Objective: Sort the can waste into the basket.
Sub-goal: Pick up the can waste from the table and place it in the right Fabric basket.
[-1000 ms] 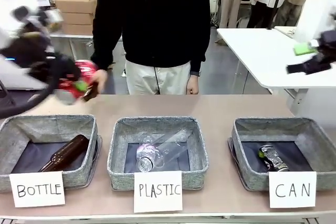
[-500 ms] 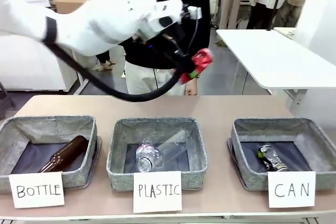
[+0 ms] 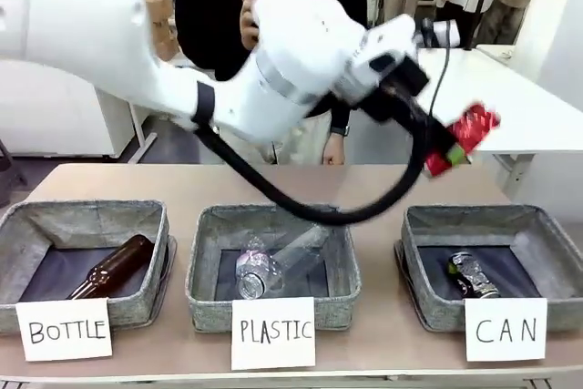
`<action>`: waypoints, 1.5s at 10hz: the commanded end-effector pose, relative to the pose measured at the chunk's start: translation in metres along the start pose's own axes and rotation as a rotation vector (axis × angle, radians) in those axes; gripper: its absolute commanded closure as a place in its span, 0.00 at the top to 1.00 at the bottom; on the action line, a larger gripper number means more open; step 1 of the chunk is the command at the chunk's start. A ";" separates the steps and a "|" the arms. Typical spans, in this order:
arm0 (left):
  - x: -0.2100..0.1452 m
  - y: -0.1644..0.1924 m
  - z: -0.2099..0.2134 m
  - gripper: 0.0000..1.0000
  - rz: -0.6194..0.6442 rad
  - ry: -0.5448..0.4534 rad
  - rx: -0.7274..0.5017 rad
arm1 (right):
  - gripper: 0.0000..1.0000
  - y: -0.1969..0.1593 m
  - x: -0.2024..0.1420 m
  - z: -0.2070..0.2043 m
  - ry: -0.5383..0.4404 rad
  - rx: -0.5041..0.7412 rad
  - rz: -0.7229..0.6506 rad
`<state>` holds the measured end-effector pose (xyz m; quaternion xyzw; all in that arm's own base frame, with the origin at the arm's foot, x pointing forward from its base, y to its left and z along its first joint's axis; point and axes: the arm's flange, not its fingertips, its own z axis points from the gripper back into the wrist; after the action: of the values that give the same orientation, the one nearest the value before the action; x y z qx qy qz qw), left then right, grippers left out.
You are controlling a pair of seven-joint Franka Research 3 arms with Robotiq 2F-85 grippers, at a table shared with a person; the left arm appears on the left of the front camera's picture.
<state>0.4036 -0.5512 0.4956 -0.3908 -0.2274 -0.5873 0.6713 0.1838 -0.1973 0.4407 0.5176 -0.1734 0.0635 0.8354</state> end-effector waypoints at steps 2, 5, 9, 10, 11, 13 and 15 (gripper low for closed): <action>-0.012 0.007 -0.016 0.44 0.012 0.076 -0.022 | 1.00 0.002 -0.006 0.008 -0.042 0.010 -0.007; -0.008 0.015 -0.025 0.44 0.000 0.073 -0.020 | 1.00 0.002 -0.006 0.008 -0.042 0.010 -0.007; -0.003 0.023 -0.025 0.60 0.037 0.056 -0.040 | 1.00 0.002 -0.006 0.008 -0.042 0.010 -0.007; -0.004 0.023 -0.028 1.00 0.042 0.050 -0.047 | 1.00 0.002 -0.006 0.008 -0.042 0.010 -0.007; -0.005 0.022 -0.028 1.00 0.042 0.049 -0.050 | 1.00 0.002 -0.006 0.008 -0.042 0.010 -0.007; -0.007 0.022 -0.026 1.00 0.043 0.050 -0.050 | 1.00 0.002 -0.006 0.008 -0.042 0.010 -0.007; -0.009 0.025 -0.022 1.00 0.051 0.053 -0.045 | 1.00 0.002 -0.006 0.008 -0.042 0.010 -0.007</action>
<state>0.4250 -0.5681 0.4651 -0.3902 -0.1932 -0.5882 0.6815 0.1768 -0.2038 0.4403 0.5194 -0.1851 0.0520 0.8326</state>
